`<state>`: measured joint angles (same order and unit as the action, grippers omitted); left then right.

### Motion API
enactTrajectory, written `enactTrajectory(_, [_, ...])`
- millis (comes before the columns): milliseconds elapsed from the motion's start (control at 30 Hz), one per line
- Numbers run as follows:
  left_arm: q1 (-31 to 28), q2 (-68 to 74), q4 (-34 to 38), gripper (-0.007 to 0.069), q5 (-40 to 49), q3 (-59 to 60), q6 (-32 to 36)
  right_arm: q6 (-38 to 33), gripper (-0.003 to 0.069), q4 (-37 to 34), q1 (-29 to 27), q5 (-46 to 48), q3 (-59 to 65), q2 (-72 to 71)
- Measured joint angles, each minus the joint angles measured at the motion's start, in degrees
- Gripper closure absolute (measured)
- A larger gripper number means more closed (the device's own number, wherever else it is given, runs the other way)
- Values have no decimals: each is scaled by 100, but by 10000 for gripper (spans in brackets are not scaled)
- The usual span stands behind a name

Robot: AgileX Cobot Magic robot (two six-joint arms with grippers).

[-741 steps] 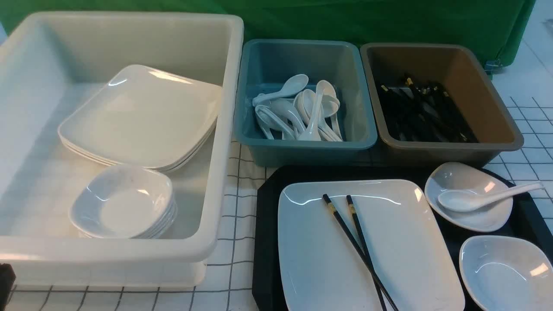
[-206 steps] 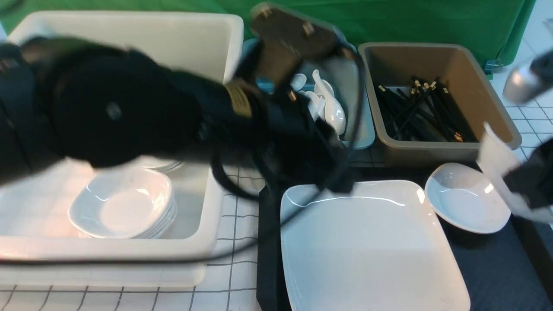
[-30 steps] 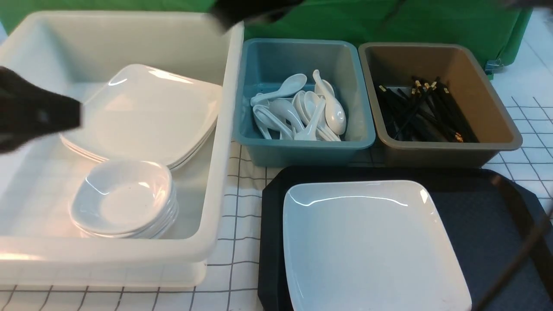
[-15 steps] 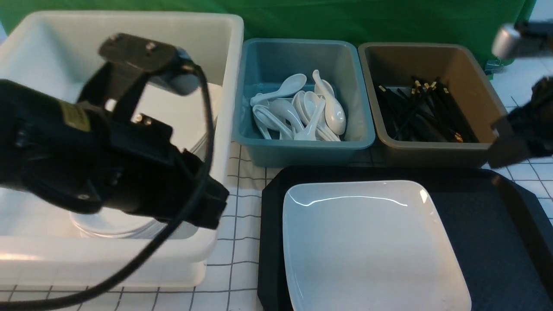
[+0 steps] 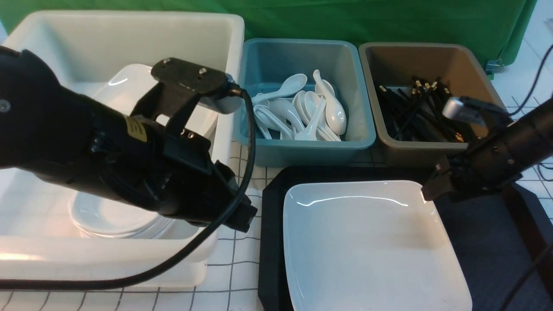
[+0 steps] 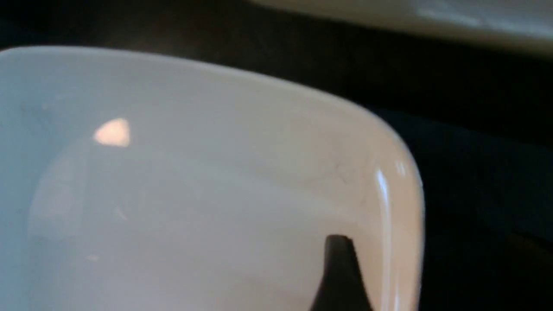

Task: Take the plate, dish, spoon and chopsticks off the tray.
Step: Use the right arm to grab a plate from the dinner plate, then use the right arm to put the plate into the large storage box on the left

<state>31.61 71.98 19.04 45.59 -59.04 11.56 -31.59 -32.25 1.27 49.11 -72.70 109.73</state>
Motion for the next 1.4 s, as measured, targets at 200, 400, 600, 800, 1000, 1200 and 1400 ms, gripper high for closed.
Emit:
enactTrajectory(200, [0,0,0,626,0,0,-52,-51,188,-13,242,-67,-549,594])
enactTrajectory(400, [0,0,-83,626,0,0,-130,-69,225,155,439,-16,-658,782])
enactTrajectory(600, [0,0,-110,626,-21,0,-131,-61,414,513,556,156,-670,782])
enactTrajectory(800, [0,0,-116,626,-90,0,-131,0,449,637,562,435,-660,498])
enactTrajectory(1000, [0,0,-225,626,-96,0,-153,22,585,612,574,1143,-660,-665])
enactTrajectory(1200, [0,0,-608,626,-165,0,-553,150,620,612,612,1433,-660,-1576])
enactTrajectory(1400, [-500,-105,-996,626,-191,-15,-950,240,620,721,612,1495,-971,-2287])
